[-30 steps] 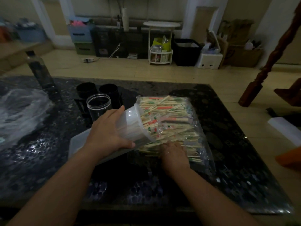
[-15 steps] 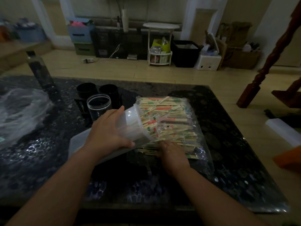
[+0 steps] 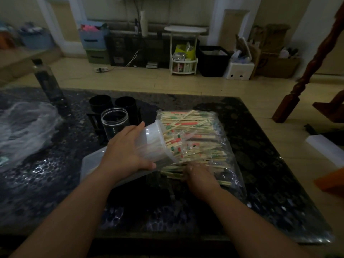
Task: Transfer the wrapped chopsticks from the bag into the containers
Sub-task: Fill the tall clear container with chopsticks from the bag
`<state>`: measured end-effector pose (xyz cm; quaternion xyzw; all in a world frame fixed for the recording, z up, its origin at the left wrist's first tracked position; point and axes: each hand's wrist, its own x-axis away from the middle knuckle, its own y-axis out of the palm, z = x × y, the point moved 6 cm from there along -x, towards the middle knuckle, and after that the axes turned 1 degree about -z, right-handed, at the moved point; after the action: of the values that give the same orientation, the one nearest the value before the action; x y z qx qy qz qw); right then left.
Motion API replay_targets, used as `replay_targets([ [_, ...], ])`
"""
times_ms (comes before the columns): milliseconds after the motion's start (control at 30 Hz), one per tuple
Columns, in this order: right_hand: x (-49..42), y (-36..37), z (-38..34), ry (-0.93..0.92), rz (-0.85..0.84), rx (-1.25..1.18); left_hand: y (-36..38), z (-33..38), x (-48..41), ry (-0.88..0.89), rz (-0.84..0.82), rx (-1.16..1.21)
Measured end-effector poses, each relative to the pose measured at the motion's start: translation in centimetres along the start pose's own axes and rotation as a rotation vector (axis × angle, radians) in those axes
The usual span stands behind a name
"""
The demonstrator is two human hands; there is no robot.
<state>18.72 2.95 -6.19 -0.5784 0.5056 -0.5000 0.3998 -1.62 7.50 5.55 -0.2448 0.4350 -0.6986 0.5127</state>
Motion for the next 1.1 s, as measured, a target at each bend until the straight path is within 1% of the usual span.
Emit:
replay_targets([
  [67, 0.2, 0.0, -0.3, 0.016, -0.029, 0.089, 0.2, 0.1, 0.0, -0.001, -0.012, -0.011],
  [133, 0.5, 0.0, -0.7, 0.022, -0.023, 0.152, 0.3, 0.0, -0.1, -0.001, -0.012, -0.023],
  [367, 1.8, -0.3, -1.4, -0.002, 0.121, 0.106, 0.4, -0.1, 0.1, -0.005, -0.007, -0.018],
  [567, 2.5, -1.3, -1.3, 0.018, 0.073, 0.168, 0.2, -0.2, 0.4, -0.013, -0.001, -0.024],
  [667, 3.1, -2.3, -1.3, -0.030, 0.013, 0.213, 0.1, -0.2, 0.4, -0.019, -0.011, -0.027],
  [833, 4.5, -4.9, -1.8, -0.052, -0.013, 0.102, -0.2, 0.3, 0.6, -0.014, -0.029, -0.041],
  [1033, 6.0, -9.3, -3.0, -0.114, 0.114, 0.101, -0.4, 0.4, 0.6, -0.005, -0.031, -0.025],
  [1100, 6.8, -11.4, -3.6, -0.167, 0.202, 0.105, -0.2, 0.3, 0.4, -0.005, -0.037, -0.046],
])
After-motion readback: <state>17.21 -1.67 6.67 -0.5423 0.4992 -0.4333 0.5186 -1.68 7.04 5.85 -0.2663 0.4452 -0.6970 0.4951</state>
